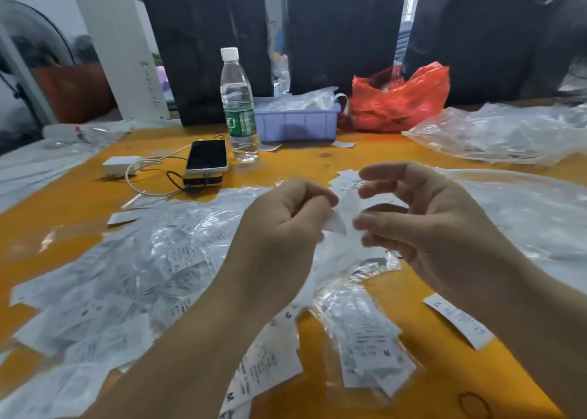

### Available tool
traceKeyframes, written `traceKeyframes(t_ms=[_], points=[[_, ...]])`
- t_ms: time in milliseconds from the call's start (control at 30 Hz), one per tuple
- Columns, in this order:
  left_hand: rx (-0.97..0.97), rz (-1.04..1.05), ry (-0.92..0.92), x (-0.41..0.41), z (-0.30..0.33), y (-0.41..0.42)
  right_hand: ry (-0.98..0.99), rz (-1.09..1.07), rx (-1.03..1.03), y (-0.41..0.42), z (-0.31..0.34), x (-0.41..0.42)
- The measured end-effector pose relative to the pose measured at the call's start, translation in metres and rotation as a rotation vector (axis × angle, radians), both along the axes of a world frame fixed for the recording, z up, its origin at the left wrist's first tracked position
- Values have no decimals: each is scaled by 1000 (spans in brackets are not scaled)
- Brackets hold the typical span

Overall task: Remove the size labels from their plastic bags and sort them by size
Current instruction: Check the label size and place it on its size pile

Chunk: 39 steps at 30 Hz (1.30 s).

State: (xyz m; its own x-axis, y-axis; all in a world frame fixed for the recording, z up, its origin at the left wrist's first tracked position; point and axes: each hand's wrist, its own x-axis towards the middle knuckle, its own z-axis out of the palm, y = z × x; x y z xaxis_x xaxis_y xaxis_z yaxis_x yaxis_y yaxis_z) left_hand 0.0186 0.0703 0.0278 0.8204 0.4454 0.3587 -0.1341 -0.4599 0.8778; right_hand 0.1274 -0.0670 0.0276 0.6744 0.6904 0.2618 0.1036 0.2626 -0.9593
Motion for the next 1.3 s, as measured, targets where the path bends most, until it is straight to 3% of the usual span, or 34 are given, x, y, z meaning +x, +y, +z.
traceKeyframes(t_ms=[167, 400, 600, 867, 1033, 1300], points=[[61, -130, 97, 0, -3, -5, 33, 73, 33, -3, 5, -5], [22, -175, 89, -1, 0, -8, -108, -75, -73, -5, 7, -3], [101, 12, 23, 1, -6, -8, -177, -144, -107, -3, 2, -2], [7, -93, -16, 1, -3, -7, 52, 46, -348, 3, 2, -1], [30, -144, -4, -2, -1, -9, 239, 247, -293, 2, 2, -3], [-71, -98, 28, 1, -4, -7, 218, 23, -166, 2, 2, 4]])
